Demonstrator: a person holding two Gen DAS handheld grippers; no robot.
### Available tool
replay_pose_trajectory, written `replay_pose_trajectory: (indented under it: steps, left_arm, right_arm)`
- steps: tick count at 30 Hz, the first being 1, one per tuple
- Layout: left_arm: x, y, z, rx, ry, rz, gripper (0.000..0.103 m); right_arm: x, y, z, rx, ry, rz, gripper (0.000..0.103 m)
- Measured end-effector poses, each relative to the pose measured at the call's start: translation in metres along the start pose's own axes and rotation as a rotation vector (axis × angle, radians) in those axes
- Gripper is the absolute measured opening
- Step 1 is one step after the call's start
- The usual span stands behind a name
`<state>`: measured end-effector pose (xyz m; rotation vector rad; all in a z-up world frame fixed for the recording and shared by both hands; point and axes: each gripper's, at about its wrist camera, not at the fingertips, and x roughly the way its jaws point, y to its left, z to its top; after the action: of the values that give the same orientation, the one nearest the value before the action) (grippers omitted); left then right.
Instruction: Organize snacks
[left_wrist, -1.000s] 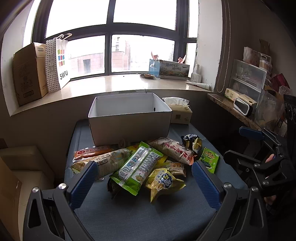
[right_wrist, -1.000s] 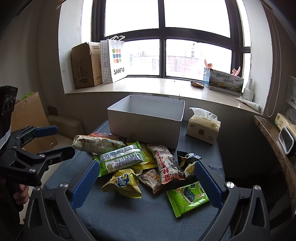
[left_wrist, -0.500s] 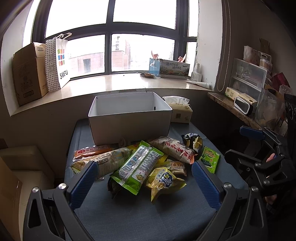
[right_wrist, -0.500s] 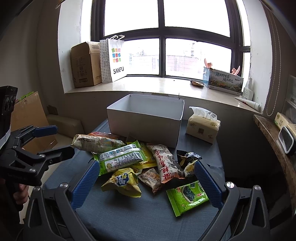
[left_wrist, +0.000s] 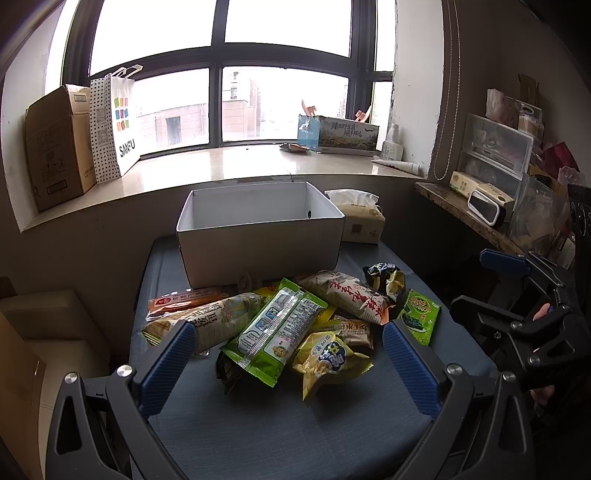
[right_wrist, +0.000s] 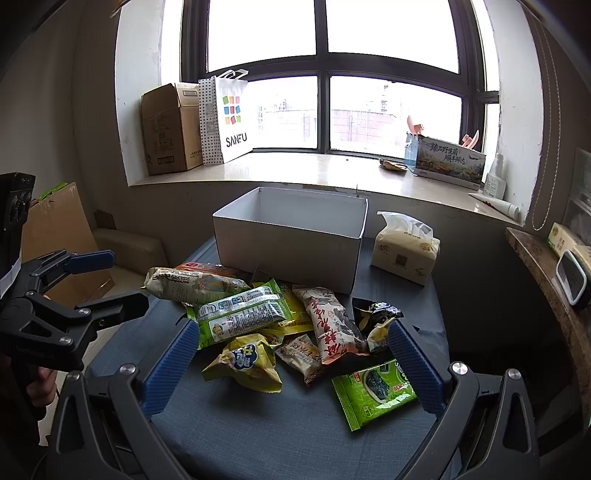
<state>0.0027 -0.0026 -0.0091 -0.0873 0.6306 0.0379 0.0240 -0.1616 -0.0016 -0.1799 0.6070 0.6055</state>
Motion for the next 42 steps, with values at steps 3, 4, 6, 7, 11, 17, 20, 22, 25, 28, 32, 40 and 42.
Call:
replay_pose_trajectory:
  steps: [3, 4, 6, 7, 11, 17, 20, 22, 25, 28, 32, 40, 42]
  left_arm:
    - [0.000, 0.000, 0.000, 0.002, 0.001, 0.002, 0.103]
    - [0.001, 0.000, 0.000, 0.003, 0.003, 0.004, 0.103]
    - [0.003, 0.001, -0.001, 0.007, 0.011, 0.012, 0.103]
    - [0.004, 0.001, -0.001, 0.013, 0.016, 0.017, 0.103]
    - [0.013, 0.007, -0.004, 0.065, 0.030, 0.031, 0.103]
    - [0.062, 0.031, -0.010, 0.213, 0.172, 0.061, 0.103]
    - [0.090, 0.045, -0.008, 0.276, 0.211, 0.074, 0.103]
    - [0.105, 0.055, -0.002, 0.317, 0.239, 0.069, 0.103]
    - [0.135, 0.066, 0.003, 0.387, 0.325, 0.053, 0.103]
    - [0.164, 0.074, -0.001, 0.420, 0.429, 0.002, 0.103]
    - [0.183, 0.083, -0.004, 0.374, 0.479, -0.046, 0.087]
    - [0.157, 0.102, -0.007, 0.239, 0.410, -0.062, 0.042]
    - [0.140, 0.104, -0.010, 0.213, 0.375, -0.067, 0.040]
  right_arm:
    - [0.000, 0.000, 0.000, -0.001, 0.001, 0.000, 0.103]
    - [0.000, 0.000, 0.000, 0.000, 0.001, -0.001, 0.103]
    - [0.000, 0.000, 0.000, 0.000, 0.002, 0.000, 0.103]
    - [0.000, 0.000, 0.000, 0.000, 0.001, 0.000, 0.103]
    - [0.002, -0.001, -0.002, 0.002, 0.007, -0.001, 0.103]
    - [0.007, -0.004, -0.005, 0.013, 0.021, 0.000, 0.103]
    - [0.011, -0.005, -0.008, 0.018, 0.031, 0.000, 0.103]
    - [0.014, -0.005, -0.010, 0.016, 0.042, -0.004, 0.103]
    - [0.017, -0.009, -0.012, 0.027, 0.050, -0.008, 0.103]
    - [0.021, -0.013, -0.013, 0.038, 0.058, -0.011, 0.103]
    - [0.027, -0.018, -0.016, 0.050, 0.075, -0.016, 0.103]
    - [0.050, -0.029, -0.017, 0.082, 0.119, -0.027, 0.103]
    - [0.058, -0.029, -0.016, 0.067, 0.130, -0.032, 0.103]
